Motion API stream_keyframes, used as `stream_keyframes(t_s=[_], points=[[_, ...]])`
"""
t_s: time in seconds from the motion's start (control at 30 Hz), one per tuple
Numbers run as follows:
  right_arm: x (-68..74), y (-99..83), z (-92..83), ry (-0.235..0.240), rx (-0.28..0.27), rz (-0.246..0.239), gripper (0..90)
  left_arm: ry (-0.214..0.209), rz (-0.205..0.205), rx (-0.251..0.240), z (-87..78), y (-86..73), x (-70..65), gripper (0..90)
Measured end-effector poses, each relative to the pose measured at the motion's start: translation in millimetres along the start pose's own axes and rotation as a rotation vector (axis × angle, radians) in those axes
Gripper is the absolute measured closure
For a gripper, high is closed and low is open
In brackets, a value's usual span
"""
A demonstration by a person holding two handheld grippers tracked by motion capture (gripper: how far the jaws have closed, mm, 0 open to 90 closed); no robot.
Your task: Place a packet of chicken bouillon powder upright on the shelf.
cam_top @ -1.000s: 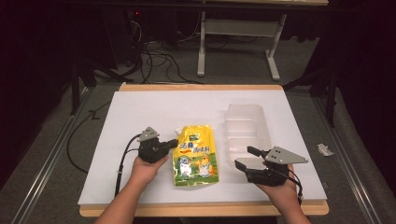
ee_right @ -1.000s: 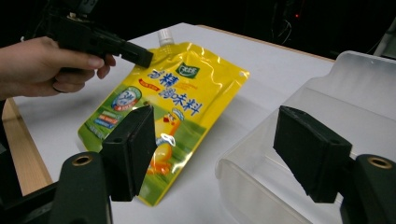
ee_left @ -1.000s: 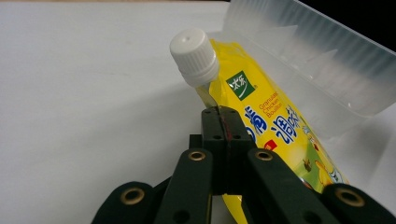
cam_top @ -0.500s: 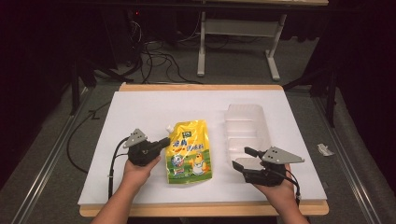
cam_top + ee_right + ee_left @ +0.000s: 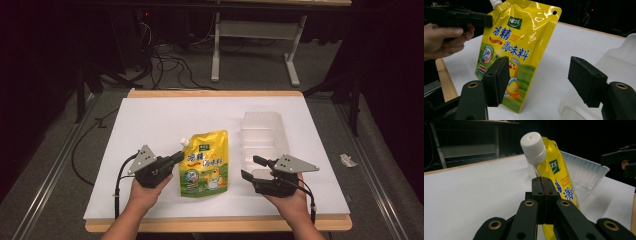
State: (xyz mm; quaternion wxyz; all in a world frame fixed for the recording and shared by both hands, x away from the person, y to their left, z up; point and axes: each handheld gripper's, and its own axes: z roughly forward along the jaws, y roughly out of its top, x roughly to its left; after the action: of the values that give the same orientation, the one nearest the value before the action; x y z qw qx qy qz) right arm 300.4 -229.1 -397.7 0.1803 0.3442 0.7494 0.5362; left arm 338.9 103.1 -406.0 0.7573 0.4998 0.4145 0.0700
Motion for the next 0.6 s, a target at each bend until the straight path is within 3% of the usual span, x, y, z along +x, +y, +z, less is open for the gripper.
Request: stream_keyframes(t_s=[0.1,0.4,0.5,0.6], points=[[1.2,5.3,6.9,0.023,-0.006,0.036,33.2,-0.019,0.019,0.004,-5.2,-0.3,-3.6,90.0],[5.4,20.2,40.6,0.055,0.031,0.039,24.3,-0.057,0.038,0.008,-21.2,-2.2,-10.1,90.0],[7.2,18.9,46.1,0.087,-0.001,0.079,21.9,-0.071,0.044,0.004,-20.8,-2.5,-13.8,90.0],[10.6,20.0,49.5,0.087,0.007,0.057,21.3,-0.083,0.055,0.003,-21.0,-3.1,-16.7,90.0]])
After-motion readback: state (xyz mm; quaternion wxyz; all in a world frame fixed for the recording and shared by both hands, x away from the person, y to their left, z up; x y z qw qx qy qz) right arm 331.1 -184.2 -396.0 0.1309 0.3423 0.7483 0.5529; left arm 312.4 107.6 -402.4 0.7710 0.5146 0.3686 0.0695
